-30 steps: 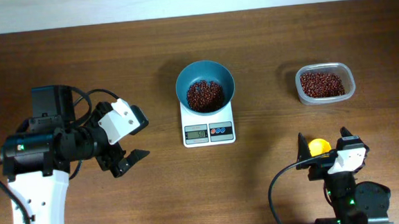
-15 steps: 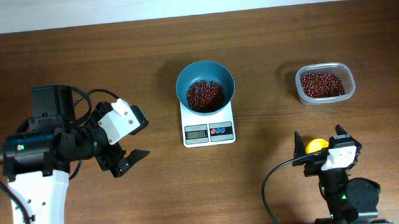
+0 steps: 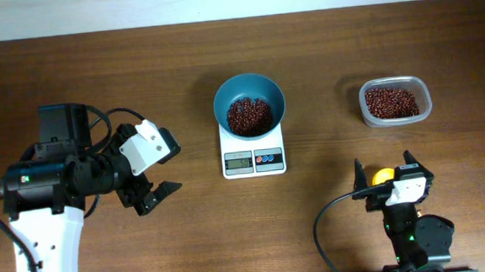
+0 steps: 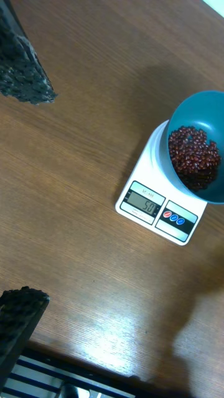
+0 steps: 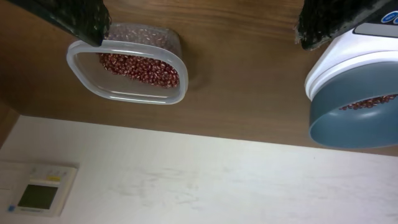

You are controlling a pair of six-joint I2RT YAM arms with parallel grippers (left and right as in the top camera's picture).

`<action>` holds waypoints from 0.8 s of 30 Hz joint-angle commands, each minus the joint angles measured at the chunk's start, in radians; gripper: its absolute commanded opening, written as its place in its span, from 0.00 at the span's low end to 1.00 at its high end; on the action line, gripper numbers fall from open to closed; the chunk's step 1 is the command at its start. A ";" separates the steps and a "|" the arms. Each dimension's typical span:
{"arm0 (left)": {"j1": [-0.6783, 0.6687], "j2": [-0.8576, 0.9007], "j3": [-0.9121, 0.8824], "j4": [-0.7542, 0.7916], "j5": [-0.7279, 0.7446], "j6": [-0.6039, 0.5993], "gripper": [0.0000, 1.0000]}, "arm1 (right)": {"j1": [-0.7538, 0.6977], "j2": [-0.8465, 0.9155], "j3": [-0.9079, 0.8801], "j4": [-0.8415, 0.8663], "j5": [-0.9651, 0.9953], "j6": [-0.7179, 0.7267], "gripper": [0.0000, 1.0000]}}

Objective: Scoop item into bowl and weigh 50g on scale

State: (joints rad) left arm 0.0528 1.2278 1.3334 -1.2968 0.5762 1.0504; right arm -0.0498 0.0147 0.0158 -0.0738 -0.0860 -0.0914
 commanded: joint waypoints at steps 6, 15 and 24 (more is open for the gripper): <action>0.004 -0.003 0.013 -0.002 0.019 -0.013 0.99 | 0.117 -0.011 -0.010 0.002 0.008 -0.009 0.99; 0.004 -0.003 0.013 -0.002 0.019 -0.013 0.99 | 0.115 -0.011 -0.010 0.003 0.009 -0.009 0.99; 0.004 -0.003 0.013 -0.002 0.019 -0.013 0.99 | 0.115 -0.011 -0.010 0.002 0.009 -0.009 0.99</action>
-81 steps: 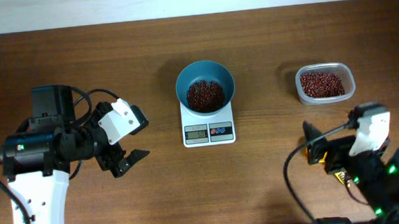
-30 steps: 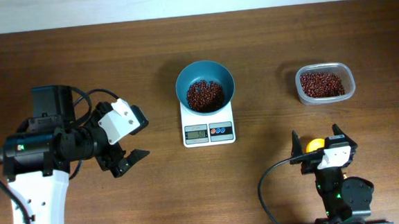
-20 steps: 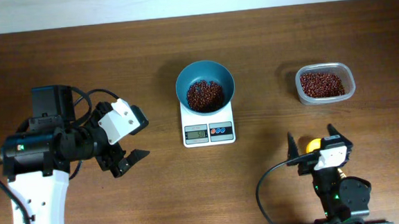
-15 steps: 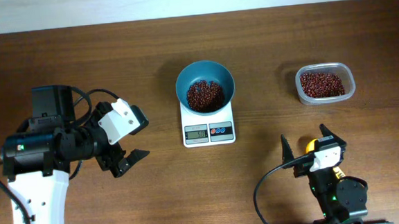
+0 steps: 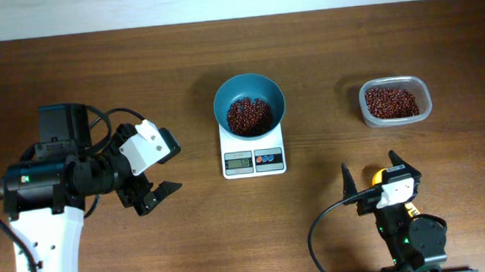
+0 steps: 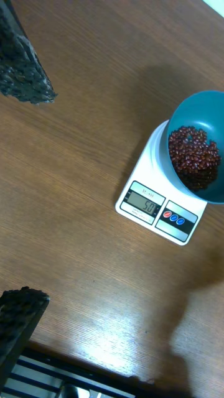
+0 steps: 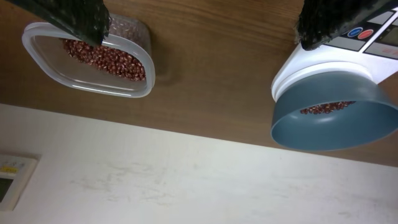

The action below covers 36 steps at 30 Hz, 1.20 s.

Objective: Scoop item into bowl and weigh 50g on scale

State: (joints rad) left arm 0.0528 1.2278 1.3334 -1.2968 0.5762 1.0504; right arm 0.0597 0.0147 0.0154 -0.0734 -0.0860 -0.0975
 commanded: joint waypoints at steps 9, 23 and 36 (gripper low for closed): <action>0.004 -0.003 0.013 -0.008 0.019 -0.013 0.99 | 0.006 -0.011 -0.010 0.002 0.009 -0.003 0.99; 0.004 -0.003 0.013 0.010 0.016 -0.013 0.99 | 0.006 -0.011 -0.010 0.002 0.009 -0.003 0.99; -0.002 -0.172 -0.077 0.426 -0.249 -0.749 0.99 | 0.006 -0.011 -0.010 0.002 0.009 -0.003 0.98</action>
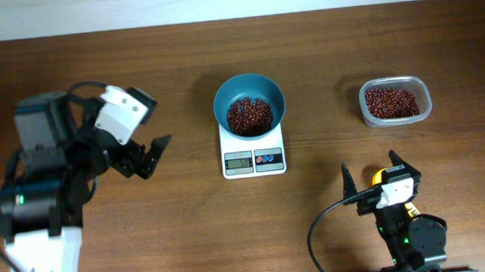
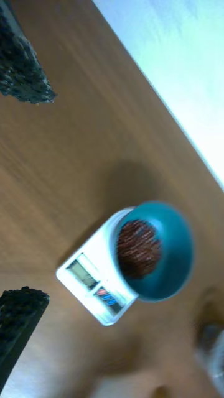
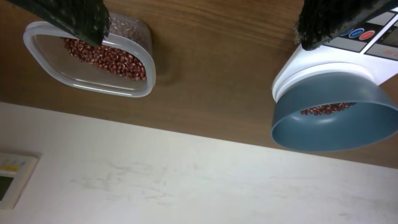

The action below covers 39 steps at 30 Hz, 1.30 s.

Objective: Scoop item into bowl and weigh 50g on scale

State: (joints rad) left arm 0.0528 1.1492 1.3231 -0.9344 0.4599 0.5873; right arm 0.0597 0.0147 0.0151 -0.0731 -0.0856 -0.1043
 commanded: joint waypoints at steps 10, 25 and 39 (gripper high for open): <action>-0.016 -0.577 -0.746 0.608 -0.278 -0.484 0.99 | 0.006 -0.011 -0.010 0.002 0.008 0.004 0.99; -0.015 -0.975 -1.132 0.705 -0.483 -0.603 0.99 | 0.006 -0.011 -0.010 0.002 0.008 0.004 0.99; -0.016 -1.133 -1.255 0.714 -0.483 -0.652 0.99 | 0.006 -0.011 -0.010 0.002 0.008 0.004 0.99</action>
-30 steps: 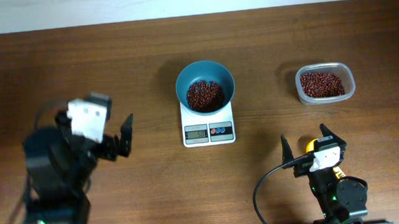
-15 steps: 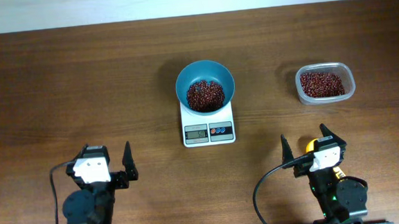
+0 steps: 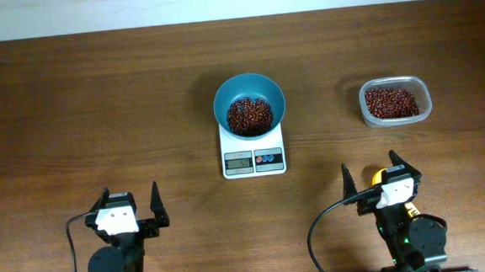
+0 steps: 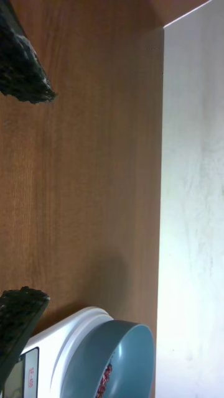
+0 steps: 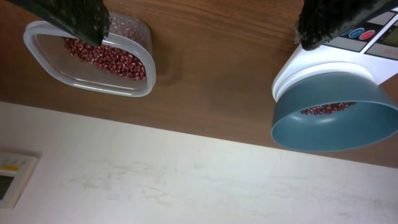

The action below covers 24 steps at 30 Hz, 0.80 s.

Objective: Scoop item into bowl and weigh 50g on scale

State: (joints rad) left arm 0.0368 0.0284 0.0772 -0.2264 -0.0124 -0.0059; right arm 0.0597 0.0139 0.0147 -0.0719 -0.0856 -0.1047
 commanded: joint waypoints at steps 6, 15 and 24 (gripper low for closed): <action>0.000 -0.024 -0.035 0.079 -0.011 -0.117 0.99 | 0.006 -0.010 -0.009 0.001 0.008 0.004 0.99; -0.002 -0.024 -0.069 0.139 0.001 -0.021 0.99 | 0.006 -0.010 -0.009 0.000 0.008 0.004 0.99; -0.002 -0.024 -0.069 0.140 0.002 -0.016 0.99 | 0.006 -0.010 -0.009 0.001 0.008 0.004 0.99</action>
State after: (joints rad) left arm 0.0368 0.0147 0.0166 -0.0856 -0.0120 -0.0448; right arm 0.0597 0.0139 0.0147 -0.0719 -0.0856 -0.1047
